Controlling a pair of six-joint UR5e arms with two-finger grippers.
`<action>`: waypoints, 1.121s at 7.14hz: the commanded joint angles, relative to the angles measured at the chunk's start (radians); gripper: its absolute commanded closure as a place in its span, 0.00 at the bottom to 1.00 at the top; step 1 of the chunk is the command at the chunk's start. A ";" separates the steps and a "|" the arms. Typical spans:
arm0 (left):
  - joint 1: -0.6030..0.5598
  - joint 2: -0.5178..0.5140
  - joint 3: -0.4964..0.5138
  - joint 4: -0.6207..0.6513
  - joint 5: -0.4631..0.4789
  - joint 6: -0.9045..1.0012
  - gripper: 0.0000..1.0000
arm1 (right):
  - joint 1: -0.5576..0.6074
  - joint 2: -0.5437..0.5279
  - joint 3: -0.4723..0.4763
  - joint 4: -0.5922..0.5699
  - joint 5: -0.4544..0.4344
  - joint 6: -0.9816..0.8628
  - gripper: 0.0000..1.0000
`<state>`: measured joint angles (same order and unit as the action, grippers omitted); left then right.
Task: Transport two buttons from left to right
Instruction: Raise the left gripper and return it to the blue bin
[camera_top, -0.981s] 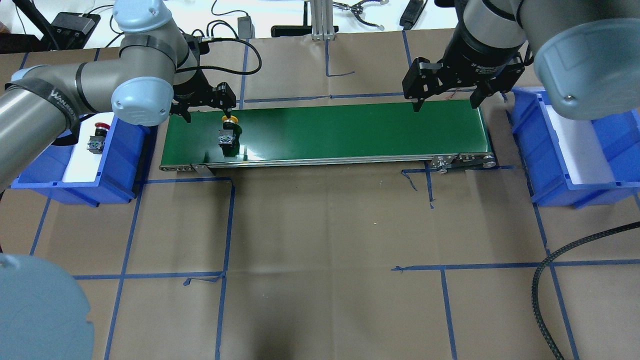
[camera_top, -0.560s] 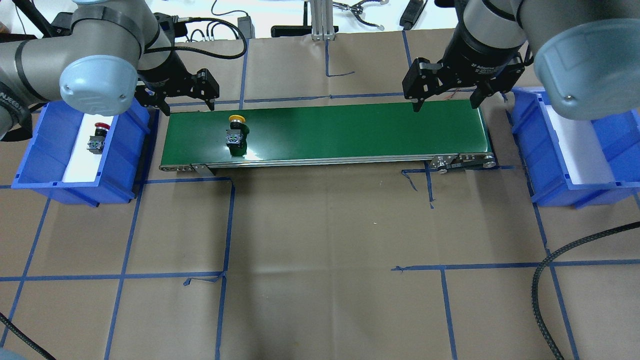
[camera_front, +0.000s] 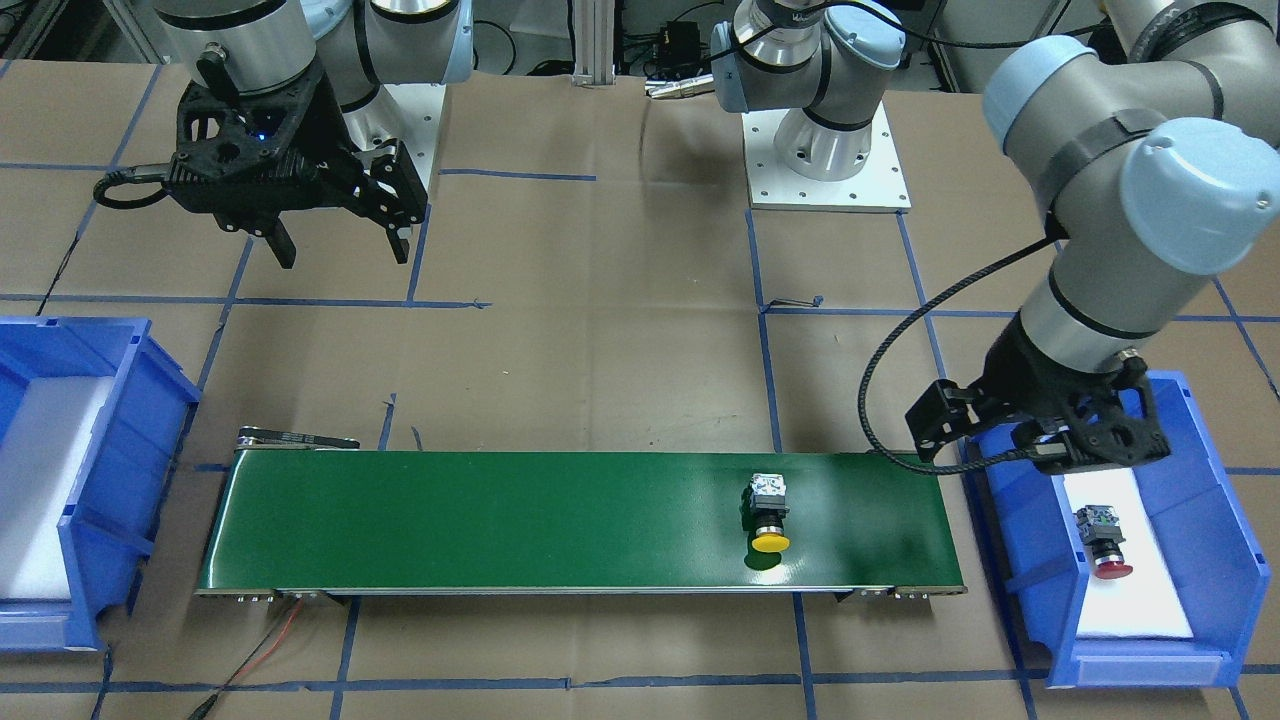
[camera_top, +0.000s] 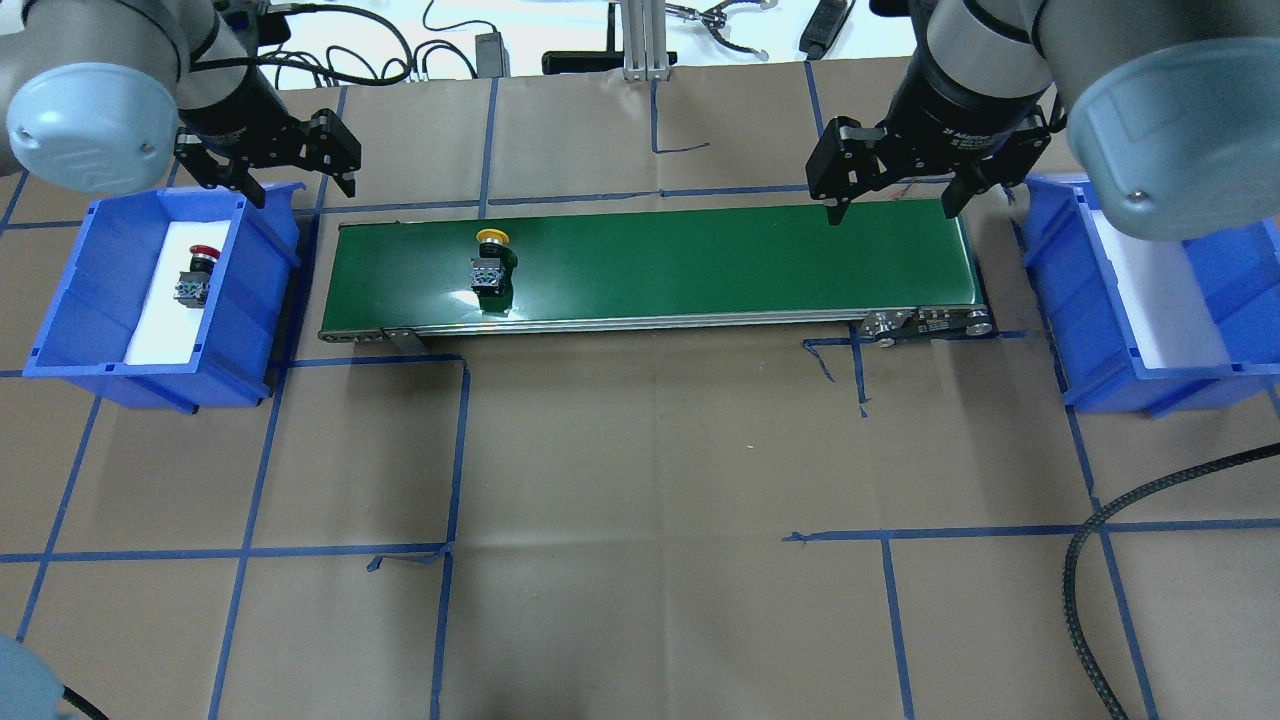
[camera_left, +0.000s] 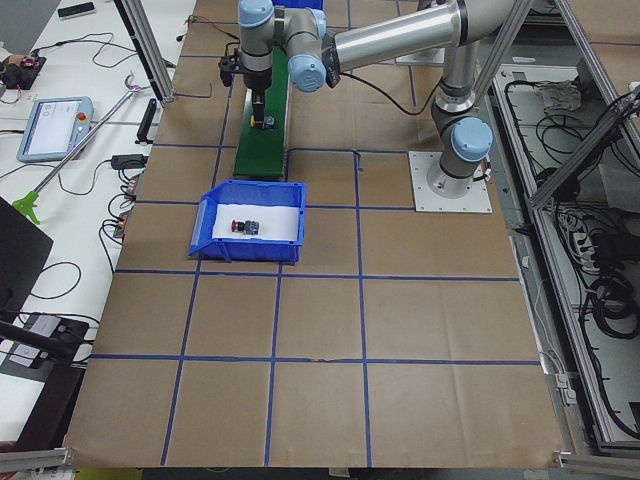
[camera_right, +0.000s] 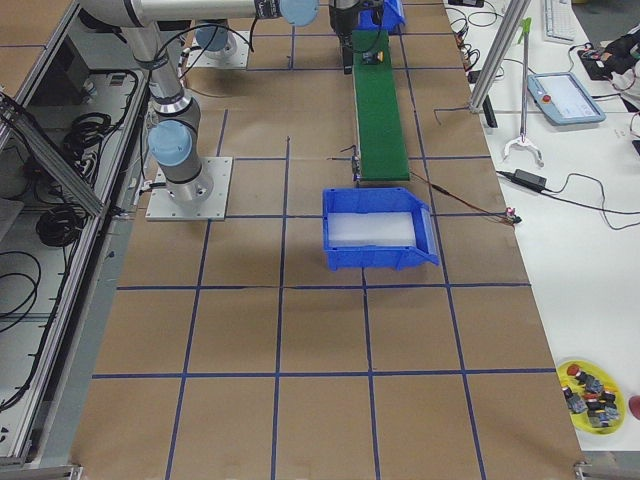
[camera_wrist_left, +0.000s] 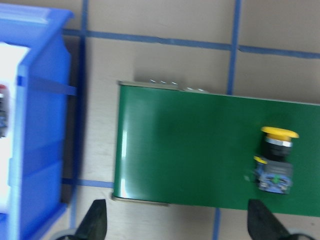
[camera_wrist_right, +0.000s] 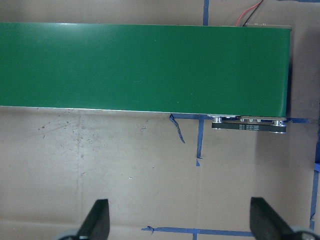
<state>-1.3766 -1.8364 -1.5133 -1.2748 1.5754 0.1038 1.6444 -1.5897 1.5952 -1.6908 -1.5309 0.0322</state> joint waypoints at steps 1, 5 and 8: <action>0.103 -0.047 0.071 -0.040 0.002 0.124 0.00 | 0.000 -0.001 0.000 0.000 0.003 0.000 0.00; 0.293 -0.150 0.140 -0.037 -0.001 0.411 0.00 | 0.000 0.000 -0.001 -0.001 0.006 0.002 0.00; 0.300 -0.179 0.113 0.024 -0.015 0.428 0.01 | 0.000 0.000 -0.003 -0.001 0.003 0.000 0.00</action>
<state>-1.0803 -2.0032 -1.3821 -1.2854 1.5657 0.5281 1.6444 -1.5903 1.5933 -1.6914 -1.5262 0.0330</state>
